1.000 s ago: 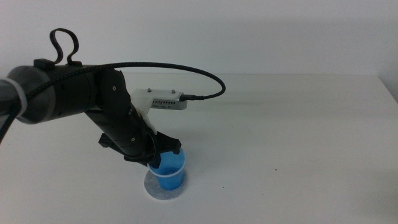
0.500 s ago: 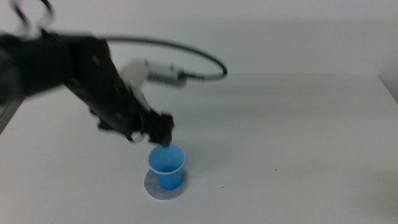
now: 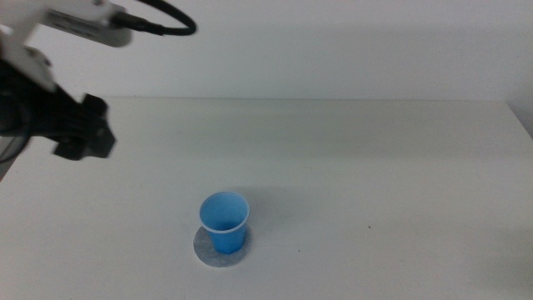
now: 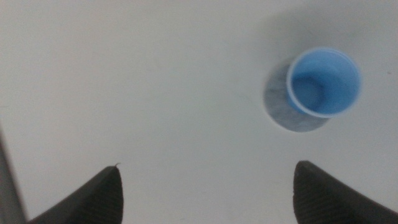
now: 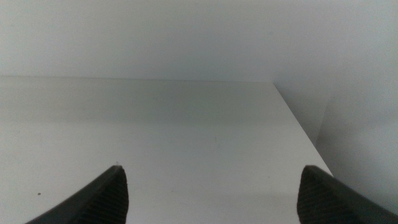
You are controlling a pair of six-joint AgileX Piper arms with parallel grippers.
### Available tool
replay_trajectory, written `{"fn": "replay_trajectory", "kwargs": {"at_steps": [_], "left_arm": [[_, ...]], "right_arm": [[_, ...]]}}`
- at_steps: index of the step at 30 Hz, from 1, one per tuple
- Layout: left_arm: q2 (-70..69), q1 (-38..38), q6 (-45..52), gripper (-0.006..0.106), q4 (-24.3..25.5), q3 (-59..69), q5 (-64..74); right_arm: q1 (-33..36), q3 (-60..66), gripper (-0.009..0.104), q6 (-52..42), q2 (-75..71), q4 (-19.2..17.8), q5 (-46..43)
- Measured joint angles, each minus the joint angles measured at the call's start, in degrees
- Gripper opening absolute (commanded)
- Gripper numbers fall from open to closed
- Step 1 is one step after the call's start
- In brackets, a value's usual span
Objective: Place an empty cup on a cup mat.
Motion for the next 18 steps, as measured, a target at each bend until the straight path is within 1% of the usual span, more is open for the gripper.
{"fn": "replay_trajectory", "kwargs": {"at_steps": [3, 5, 10, 15, 18], "left_arm": [[-2.82, 0.0, -0.38, 0.094, 1.55, 0.89, 0.1], [-5.8, 0.76, -0.69, 0.094, 2.12, 3.81, -1.54], [-17.43, 6.96, -0.8, 0.094, -1.14, 16.28, -15.21], [-31.07, 13.22, -0.8, 0.094, -1.53, 31.43, -28.11], [-38.66, 14.49, -0.8, 0.094, -1.53, 38.94, -35.99]], "right_arm": [[0.0, 0.0, 0.093, 0.0, 0.0, 0.0, 0.0], [0.0, 0.0, 0.093, 0.0, 0.0, 0.0, 0.0], [0.0, 0.0, 0.093, 0.0, 0.0, 0.0, 0.0], [0.0, 0.0, 0.093, 0.0, 0.0, 0.0, 0.0], [0.0, 0.0, 0.093, 0.0, 0.0, 0.0, 0.0]]}}
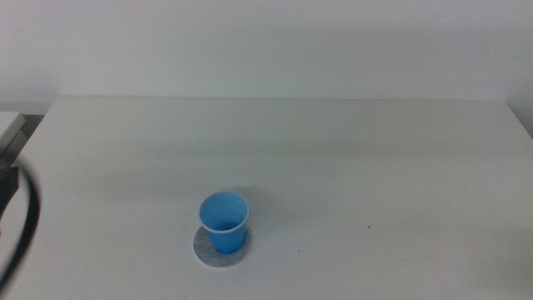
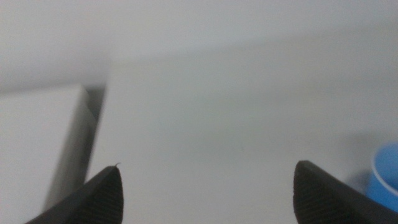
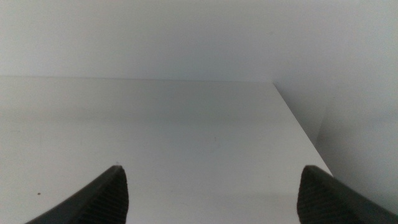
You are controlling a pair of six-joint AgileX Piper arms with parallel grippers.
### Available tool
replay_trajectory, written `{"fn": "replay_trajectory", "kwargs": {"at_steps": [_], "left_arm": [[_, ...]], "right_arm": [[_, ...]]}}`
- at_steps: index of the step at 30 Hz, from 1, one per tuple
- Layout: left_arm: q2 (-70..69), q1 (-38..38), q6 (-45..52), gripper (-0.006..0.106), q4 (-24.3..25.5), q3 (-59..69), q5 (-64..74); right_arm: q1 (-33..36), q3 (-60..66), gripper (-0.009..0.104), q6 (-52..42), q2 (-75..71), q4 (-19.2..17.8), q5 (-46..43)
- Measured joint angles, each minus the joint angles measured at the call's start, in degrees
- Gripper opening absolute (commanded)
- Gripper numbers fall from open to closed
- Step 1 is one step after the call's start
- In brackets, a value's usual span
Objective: Place an empty cup on a cup mat.
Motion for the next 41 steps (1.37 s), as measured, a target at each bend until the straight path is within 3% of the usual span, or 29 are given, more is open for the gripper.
{"fn": "replay_trajectory", "kwargs": {"at_steps": [17, 41], "left_arm": [[-29.29, 0.44, -1.56, 0.094, -1.89, 26.85, -18.62], [-29.97, 0.44, -1.92, 0.094, -2.17, 33.93, -22.0]], "right_arm": [[0.0, 0.0, 0.093, 0.0, 0.0, 0.0, 0.0], [0.0, 0.0, 0.093, 0.0, 0.0, 0.0, 0.0]]}}
